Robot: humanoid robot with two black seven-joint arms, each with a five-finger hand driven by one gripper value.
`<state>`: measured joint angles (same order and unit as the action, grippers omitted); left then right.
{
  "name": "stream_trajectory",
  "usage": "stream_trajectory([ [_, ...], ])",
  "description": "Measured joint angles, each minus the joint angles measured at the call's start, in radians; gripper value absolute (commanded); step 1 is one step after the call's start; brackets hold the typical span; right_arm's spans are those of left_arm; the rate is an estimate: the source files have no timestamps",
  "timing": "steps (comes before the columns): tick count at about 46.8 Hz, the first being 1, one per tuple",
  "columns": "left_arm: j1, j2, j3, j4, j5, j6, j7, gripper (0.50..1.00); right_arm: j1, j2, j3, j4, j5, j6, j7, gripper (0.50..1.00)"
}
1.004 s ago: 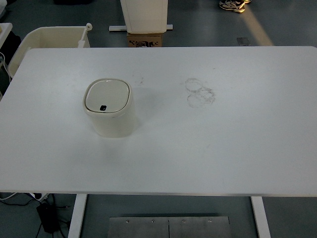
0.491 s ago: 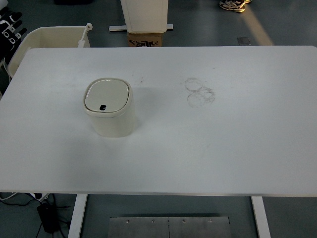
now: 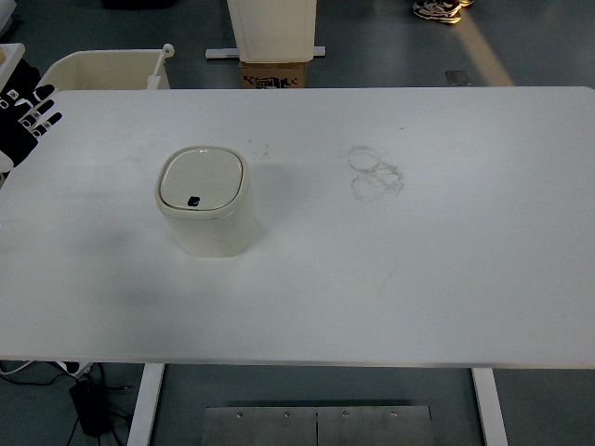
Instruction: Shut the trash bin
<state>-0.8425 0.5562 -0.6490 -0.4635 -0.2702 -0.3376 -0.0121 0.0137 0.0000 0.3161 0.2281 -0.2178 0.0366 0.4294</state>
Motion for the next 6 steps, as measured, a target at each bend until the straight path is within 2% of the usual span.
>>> stream_trajectory([
  [6,0.003,0.000,0.000,0.000,0.000,0.000,0.000,1.000,0.000,0.000,0.000,0.000,0.000,0.000,0.000,0.991],
])
